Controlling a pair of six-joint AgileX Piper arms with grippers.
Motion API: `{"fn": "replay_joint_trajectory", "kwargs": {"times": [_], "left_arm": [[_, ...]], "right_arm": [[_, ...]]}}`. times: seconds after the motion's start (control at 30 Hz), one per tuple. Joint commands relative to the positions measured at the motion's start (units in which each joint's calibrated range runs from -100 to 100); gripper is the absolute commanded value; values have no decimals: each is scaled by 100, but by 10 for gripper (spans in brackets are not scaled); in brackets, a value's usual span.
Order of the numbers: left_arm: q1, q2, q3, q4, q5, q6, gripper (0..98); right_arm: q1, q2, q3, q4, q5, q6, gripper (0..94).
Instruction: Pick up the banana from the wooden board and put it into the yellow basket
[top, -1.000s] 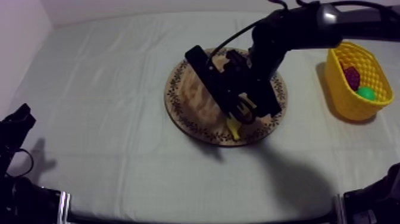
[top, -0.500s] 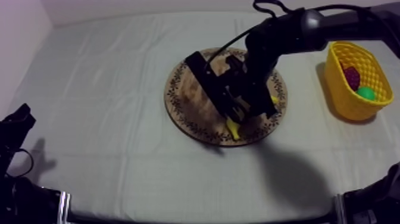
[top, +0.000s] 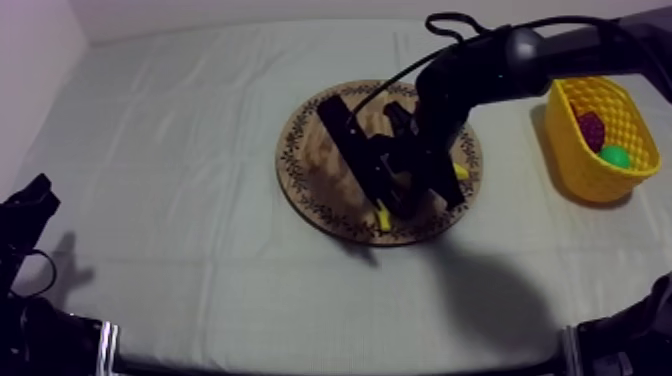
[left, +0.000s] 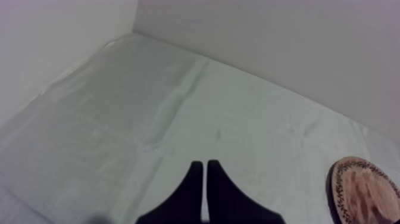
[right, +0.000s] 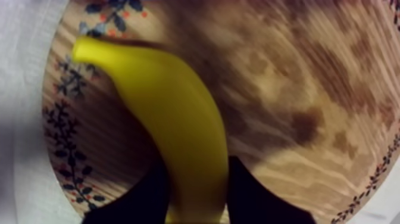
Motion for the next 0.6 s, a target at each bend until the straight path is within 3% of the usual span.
{"fn": "replay_joint_trajectory", "kwargs": {"times": [0.0, 0.27, 0.57], "left_arm": [[-2, 2, 3, -1, -1, 1, 1], [-2, 2, 3, -1, -1, 1, 1], [-2, 2, 3, -1, -1, 1, 1]], "right_arm": [[10, 1, 28, -5, 6, -1, 228], [59, -173, -8, -26, 65, 19, 207], [101, -902, -337, -127, 665, 271, 208]]}}
